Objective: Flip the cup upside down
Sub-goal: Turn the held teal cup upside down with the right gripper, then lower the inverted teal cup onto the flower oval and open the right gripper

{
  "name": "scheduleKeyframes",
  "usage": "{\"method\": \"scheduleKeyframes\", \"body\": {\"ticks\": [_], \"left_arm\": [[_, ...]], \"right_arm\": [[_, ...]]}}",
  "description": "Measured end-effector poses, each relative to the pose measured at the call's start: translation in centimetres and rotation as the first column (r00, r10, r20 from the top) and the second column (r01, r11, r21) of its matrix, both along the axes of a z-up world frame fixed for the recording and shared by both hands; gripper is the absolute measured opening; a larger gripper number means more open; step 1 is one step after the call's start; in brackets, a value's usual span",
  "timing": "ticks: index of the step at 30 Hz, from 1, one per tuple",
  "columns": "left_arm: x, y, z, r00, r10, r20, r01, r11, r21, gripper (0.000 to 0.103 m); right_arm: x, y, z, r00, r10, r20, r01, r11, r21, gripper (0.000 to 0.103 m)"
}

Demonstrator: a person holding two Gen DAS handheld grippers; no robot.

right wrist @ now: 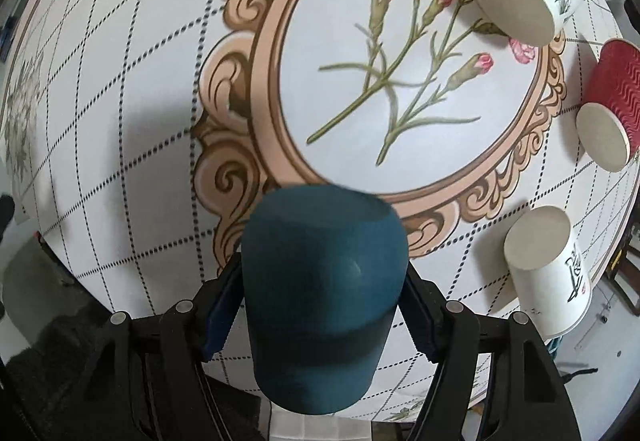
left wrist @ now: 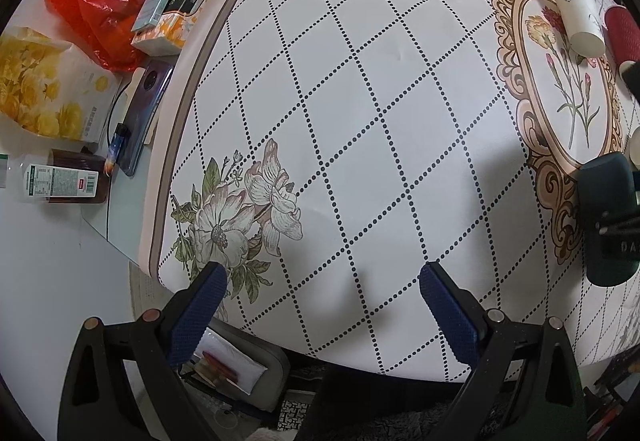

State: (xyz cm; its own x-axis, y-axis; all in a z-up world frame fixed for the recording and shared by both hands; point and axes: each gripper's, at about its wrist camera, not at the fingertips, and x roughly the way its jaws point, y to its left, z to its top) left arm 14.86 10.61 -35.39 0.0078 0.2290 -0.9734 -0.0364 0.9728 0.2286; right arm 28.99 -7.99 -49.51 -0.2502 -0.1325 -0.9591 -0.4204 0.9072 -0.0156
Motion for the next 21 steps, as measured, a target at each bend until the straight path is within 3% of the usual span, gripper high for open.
{"method": "scheduleKeyframes", "body": {"ticks": [7, 14, 21], "left_arm": [[0.0, -0.3, 0.3, 1.0, -0.012, 0.007, 0.012, 1.0, 0.003, 0.099], [0.3, -0.9, 0.6, 1.0, -0.024, 0.01, 0.024, 1.0, -0.007, 0.099], [1.0, -1.8, 0.7, 1.0, -0.028, 0.013, 0.028, 0.999, -0.034, 0.099]], "right_arm": [[0.2, -0.8, 1.4, 0.998, -0.007, 0.065, 0.006, 1.0, 0.012, 0.071], [-0.1, -2.8, 5.4, 0.976, -0.056, 0.213, 0.037, 0.995, 0.088, 0.071], [0.0, -3.0, 8.4, 0.878, -0.182, 0.442, 0.08, 0.967, 0.241, 0.071]]}}
